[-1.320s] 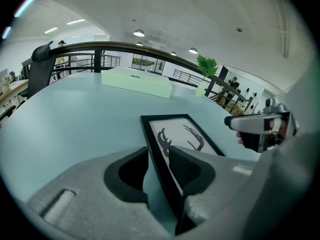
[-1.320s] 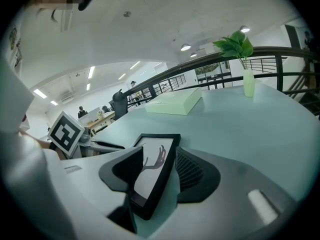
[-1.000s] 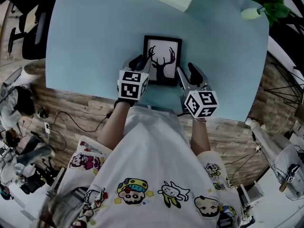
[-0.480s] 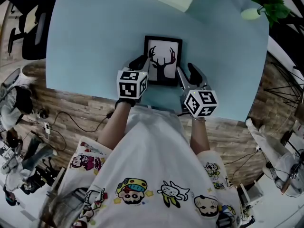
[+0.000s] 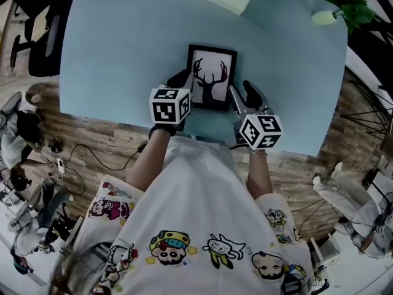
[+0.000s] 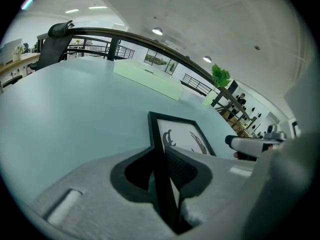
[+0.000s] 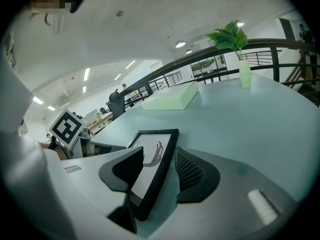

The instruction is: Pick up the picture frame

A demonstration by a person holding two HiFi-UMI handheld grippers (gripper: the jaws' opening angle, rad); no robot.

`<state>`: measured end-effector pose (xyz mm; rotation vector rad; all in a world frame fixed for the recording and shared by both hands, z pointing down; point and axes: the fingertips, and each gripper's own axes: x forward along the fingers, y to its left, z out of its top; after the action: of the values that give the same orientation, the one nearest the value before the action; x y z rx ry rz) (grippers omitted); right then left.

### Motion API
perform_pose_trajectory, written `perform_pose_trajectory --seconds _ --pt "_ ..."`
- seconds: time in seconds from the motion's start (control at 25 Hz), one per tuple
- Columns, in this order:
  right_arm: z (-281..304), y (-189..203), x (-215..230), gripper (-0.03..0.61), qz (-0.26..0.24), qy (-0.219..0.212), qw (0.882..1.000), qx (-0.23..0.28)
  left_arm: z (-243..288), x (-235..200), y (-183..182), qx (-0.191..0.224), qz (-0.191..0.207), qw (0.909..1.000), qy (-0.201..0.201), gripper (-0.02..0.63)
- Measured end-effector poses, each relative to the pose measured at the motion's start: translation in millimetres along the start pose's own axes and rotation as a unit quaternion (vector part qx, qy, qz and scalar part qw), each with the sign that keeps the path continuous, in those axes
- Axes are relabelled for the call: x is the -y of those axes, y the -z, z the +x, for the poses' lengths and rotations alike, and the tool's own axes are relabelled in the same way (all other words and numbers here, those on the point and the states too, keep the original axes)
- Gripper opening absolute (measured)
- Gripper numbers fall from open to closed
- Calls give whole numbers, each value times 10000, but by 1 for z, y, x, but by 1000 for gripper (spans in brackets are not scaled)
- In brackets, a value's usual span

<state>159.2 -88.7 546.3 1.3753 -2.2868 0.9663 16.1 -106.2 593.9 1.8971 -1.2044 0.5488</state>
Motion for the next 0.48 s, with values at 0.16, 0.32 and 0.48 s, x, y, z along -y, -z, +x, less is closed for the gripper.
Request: perform_pose_trajectory --seconds 0.16,0.32,0.48 --pt "2 2 2 199 110 -59 9999 -81 0 0 -1 -13 -117 9999 36 66" --pt "6 5 3 199 360 -184 9990 -201 0 -1 -2 -53 -244 9997 88 64" --pt "12 12 4 199 652 -369 9965 -382 -1 -2 -2 -54 -325 9994 124 64"
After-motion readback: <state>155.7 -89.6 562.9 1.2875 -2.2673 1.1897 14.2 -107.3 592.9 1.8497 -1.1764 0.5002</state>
